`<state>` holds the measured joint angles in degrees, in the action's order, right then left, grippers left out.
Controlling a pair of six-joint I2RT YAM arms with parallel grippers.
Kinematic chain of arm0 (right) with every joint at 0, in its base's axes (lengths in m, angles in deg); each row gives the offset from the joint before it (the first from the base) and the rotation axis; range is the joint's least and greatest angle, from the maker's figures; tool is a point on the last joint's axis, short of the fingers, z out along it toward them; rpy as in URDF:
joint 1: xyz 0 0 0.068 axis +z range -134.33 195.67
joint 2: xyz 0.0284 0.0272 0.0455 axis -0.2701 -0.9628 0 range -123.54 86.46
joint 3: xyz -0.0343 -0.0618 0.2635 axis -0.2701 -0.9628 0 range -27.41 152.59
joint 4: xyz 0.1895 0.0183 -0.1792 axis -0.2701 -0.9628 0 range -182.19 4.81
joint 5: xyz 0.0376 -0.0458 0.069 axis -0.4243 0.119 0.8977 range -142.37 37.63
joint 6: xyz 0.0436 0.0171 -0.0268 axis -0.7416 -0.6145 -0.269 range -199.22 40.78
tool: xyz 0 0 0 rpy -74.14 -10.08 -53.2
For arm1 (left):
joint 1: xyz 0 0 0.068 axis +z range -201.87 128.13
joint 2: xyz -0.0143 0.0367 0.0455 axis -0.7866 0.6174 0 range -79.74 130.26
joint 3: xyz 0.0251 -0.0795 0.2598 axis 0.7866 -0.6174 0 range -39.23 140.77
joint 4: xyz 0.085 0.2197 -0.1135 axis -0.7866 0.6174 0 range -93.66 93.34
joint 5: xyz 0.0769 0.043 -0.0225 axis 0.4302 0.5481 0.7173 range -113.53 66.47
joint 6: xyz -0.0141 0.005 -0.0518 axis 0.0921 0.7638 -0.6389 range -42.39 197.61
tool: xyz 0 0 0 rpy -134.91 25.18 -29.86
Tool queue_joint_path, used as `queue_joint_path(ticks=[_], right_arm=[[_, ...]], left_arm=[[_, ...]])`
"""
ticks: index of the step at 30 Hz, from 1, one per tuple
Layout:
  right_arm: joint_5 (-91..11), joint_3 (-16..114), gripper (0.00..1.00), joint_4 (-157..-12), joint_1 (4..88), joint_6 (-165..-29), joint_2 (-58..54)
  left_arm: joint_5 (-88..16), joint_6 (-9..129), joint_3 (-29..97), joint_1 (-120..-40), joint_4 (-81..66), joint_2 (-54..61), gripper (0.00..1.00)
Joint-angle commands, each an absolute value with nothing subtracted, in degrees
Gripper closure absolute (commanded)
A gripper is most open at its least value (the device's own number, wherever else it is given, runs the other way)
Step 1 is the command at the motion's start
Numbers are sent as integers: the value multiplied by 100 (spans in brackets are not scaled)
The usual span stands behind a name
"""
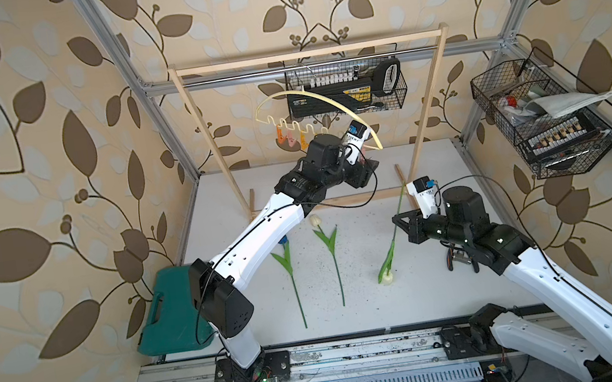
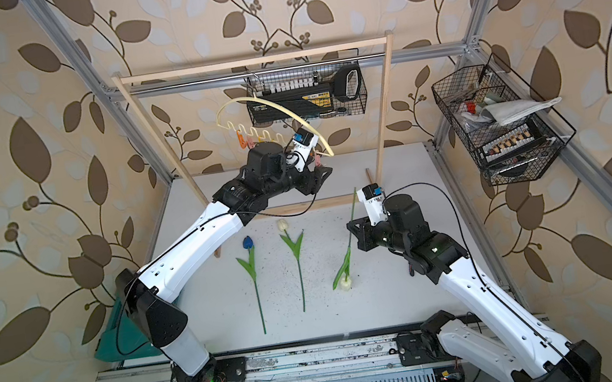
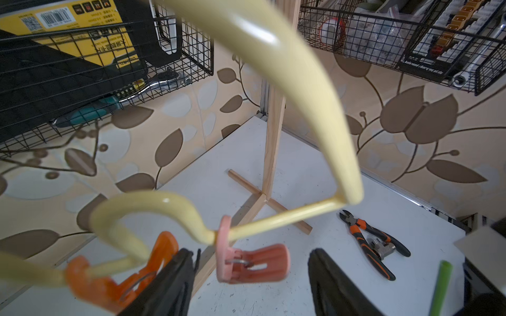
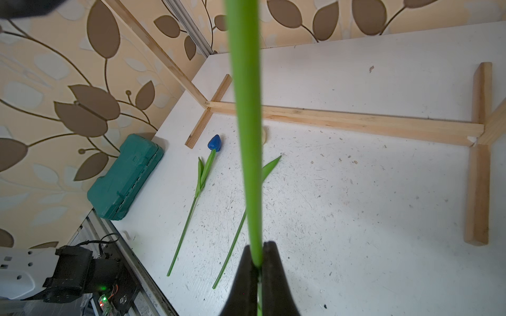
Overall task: Dry the flowers on a clothes hanger
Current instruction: Open the clamp at the hanger.
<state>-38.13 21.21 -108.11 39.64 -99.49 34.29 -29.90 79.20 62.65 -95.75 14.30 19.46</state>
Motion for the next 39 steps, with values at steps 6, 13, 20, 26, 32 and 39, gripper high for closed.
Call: queue_joint_path(ticks=[6,13,20,26,32,39], right_arm=[[-3682,2303,95,-10769,3935,-9874,3407],[-3655,2312,94,-10775,3924,-9879,3402],[-3646,2312,94,-10775,3914,-9874,3407],[-3629,2314,95,-10768,3906,-9878,3394],[-3607,2317,94,-10767,3905,-9883,3394],[-3594,2330,94,-10767,3896,-9883,3399]], left_arm=[[-3047,8044,6569,-9582,1243,1966,31],[-3025,8065,6647,-9582,1250,2027,32],[-3029,8076,6742,-9582,1288,2090,38],[-2994,8069,6805,-9582,1317,2107,44],[-3001,8032,6861,-9582,1357,2125,47],[-2967,8041,6879,-9582,1388,2099,52]])
